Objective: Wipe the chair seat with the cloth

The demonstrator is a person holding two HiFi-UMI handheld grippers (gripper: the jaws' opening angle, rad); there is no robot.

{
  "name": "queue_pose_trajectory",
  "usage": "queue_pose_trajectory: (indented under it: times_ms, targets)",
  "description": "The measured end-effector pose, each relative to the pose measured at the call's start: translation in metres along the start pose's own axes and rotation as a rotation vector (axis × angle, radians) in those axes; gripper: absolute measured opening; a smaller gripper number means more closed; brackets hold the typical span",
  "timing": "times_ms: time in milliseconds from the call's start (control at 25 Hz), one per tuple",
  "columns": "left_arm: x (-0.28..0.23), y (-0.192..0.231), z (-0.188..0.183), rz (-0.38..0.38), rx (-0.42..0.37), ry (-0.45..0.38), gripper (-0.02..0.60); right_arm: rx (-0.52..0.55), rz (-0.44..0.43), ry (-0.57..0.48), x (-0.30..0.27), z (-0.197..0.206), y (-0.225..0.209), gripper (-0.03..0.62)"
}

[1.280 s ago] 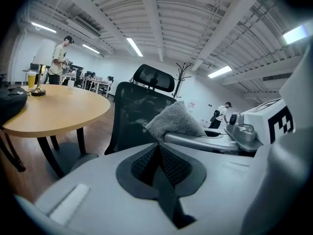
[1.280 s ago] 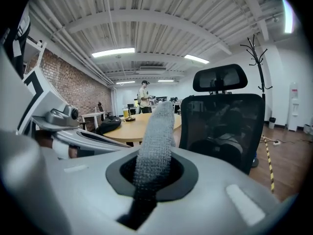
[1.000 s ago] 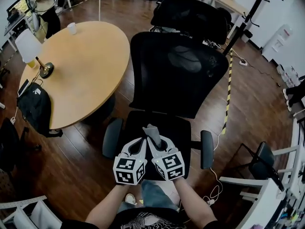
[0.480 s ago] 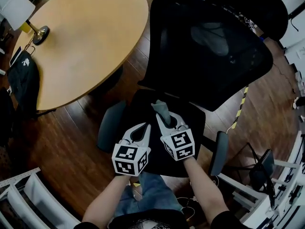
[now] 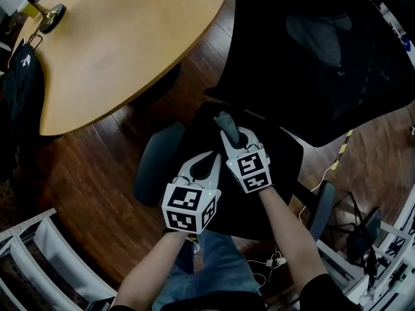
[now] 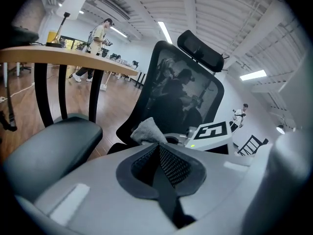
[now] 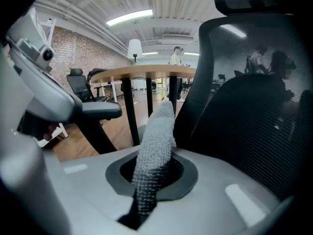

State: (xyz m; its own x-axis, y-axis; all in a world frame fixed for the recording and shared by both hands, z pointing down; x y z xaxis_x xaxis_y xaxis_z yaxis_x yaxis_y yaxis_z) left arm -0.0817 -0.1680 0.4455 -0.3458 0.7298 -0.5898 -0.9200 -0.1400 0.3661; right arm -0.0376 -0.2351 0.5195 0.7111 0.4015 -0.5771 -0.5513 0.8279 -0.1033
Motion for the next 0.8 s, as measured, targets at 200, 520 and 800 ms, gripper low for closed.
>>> queue_pose_trajectory:
  times_ms: [200, 520, 800]
  targets:
    - [-0.010, 0.011, 0.011, -0.005, 0.002, 0.025, 0.003, 0.072, -0.007, 0.084, -0.049, 0.024, -0.016, 0.014]
    - [-0.005, 0.029, 0.035, -0.044, 0.049, 0.082, 0.003, 0.196, 0.013, 0.228, -0.100, 0.052, -0.047, 0.012]
    - [-0.004, 0.033, 0.038, -0.039, 0.052, 0.082, 0.003, 0.257, -0.015, 0.285, -0.119, 0.064, -0.048, 0.012]
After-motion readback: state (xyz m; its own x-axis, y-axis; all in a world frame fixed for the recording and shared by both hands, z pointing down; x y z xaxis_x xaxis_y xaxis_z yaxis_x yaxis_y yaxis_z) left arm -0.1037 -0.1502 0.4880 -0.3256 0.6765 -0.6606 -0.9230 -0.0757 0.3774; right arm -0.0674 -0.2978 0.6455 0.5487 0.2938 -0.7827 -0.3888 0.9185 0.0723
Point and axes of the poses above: the fingertips, and each gripper's own axes: x backward along the fingers, y to its left, z out of its underside, the point moved 3 cm from there along x, backward along the fingers, and after that the axes turned 8 degrees about -z, right-handed, at the moved point
